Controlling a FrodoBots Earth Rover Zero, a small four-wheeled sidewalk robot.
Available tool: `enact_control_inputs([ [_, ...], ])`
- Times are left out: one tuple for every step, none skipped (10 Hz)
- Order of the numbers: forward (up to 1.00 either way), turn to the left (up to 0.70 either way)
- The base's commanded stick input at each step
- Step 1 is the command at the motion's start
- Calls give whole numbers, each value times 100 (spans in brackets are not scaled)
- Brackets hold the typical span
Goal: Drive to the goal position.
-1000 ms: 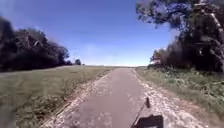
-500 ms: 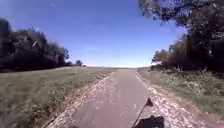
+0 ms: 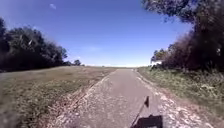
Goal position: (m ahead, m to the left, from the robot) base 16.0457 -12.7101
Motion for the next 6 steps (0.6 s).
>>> enact_control_inputs([
  [100, 0],
  [100, 0],
  [100, 0],
  [100, 0],
  [100, -22],
  [100, -31],
])
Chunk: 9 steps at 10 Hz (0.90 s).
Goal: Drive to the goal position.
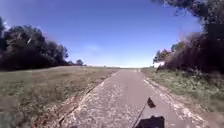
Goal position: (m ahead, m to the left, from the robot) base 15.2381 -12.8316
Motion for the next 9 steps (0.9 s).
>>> enact_control_inputs([
  [100, -40],
  [100, -22],
  [100, -4],
  [100, 0],
  [100, 0],
  [100, -1],
  [100, -3],
  [100, -10],
  [100, -25],
])
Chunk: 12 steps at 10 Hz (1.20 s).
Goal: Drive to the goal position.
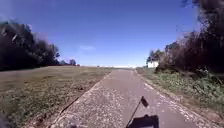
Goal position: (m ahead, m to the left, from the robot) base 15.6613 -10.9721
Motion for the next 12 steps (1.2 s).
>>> enact_control_inputs([
  [100, -40],
  [100, -40],
  [100, -40],
  [100, 0],
  [100, 0],
  [100, 1],
  [100, 0],
  [100, 0],
  [100, 0],
  [100, 0],
  [100, 0],
  [100, 0],
])
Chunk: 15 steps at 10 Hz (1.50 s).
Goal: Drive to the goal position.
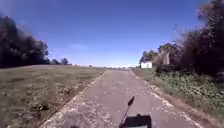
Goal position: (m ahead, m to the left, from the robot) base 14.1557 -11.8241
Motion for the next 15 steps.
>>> enact_control_inputs([
  [100, 0],
  [100, 0],
  [100, 0],
  [100, 0],
  [100, 0],
  [100, 0],
  [100, 0],
  [100, 0],
  [100, 0],
  [100, -1],
  [100, -3],
  [100, -16],
  [100, -31],
  [100, -29],
  [100, -11],
])
